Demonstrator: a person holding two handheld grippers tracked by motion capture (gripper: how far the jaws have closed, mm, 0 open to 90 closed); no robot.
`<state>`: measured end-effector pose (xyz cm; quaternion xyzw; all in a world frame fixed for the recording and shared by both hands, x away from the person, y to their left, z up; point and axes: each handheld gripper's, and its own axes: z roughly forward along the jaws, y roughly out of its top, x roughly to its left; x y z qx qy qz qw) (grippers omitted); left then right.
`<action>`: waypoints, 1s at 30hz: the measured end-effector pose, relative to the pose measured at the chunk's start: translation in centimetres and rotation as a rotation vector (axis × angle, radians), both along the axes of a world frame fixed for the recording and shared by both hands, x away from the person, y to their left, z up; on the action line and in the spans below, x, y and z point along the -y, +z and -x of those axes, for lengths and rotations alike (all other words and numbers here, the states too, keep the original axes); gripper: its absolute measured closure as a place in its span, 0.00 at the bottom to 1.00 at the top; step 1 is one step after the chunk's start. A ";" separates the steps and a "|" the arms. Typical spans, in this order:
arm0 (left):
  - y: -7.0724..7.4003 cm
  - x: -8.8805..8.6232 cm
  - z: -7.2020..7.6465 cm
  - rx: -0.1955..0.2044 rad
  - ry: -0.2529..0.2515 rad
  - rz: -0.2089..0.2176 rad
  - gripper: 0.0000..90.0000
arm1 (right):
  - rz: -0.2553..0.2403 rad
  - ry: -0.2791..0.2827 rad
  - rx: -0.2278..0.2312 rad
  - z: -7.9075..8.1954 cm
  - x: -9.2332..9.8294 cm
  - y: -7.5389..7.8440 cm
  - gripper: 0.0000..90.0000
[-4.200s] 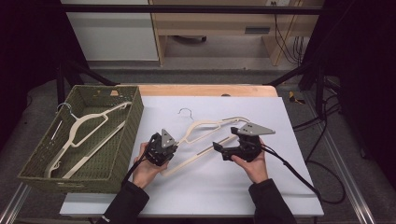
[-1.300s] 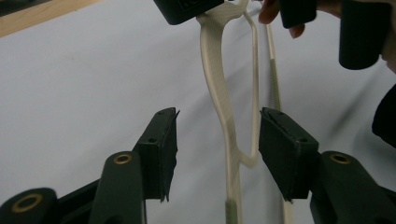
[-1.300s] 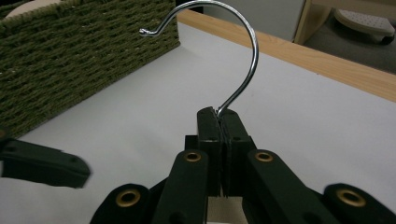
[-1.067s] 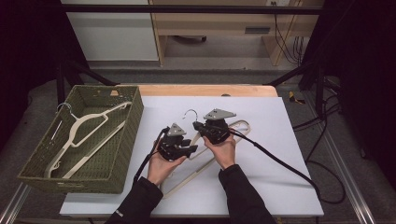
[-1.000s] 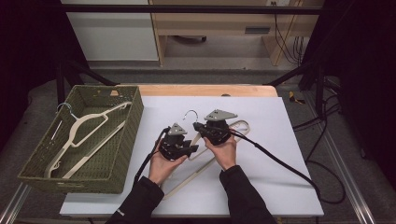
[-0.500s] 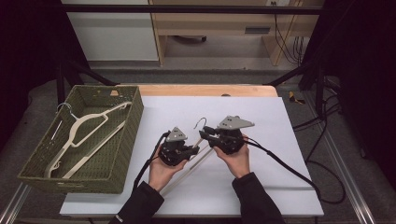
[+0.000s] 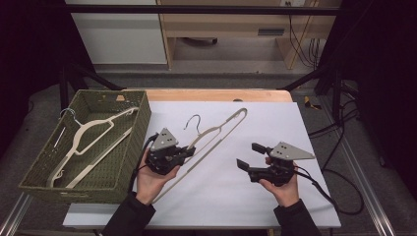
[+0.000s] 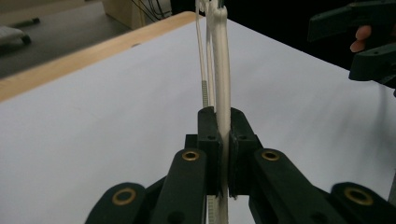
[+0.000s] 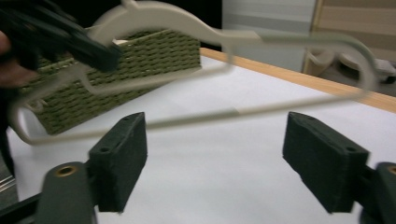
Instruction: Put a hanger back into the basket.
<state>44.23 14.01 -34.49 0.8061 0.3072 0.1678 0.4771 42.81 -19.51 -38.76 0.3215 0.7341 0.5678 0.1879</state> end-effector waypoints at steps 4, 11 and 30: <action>2.2 -1.6 0.7 0.042 -0.001 -0.005 0.96 | 0.001 -0.045 -0.008 0.2 1.7 -0.6 0.14; 5.2 -4.6 1.2 0.106 0.009 -0.037 0.96 | -0.010 -0.102 -0.012 0.4 3.3 -1.0 0.10; 9.5 -15.3 -0.8 0.108 0.123 0.007 0.96 | 0.012 -0.155 -0.006 0.9 4.9 -0.8 0.05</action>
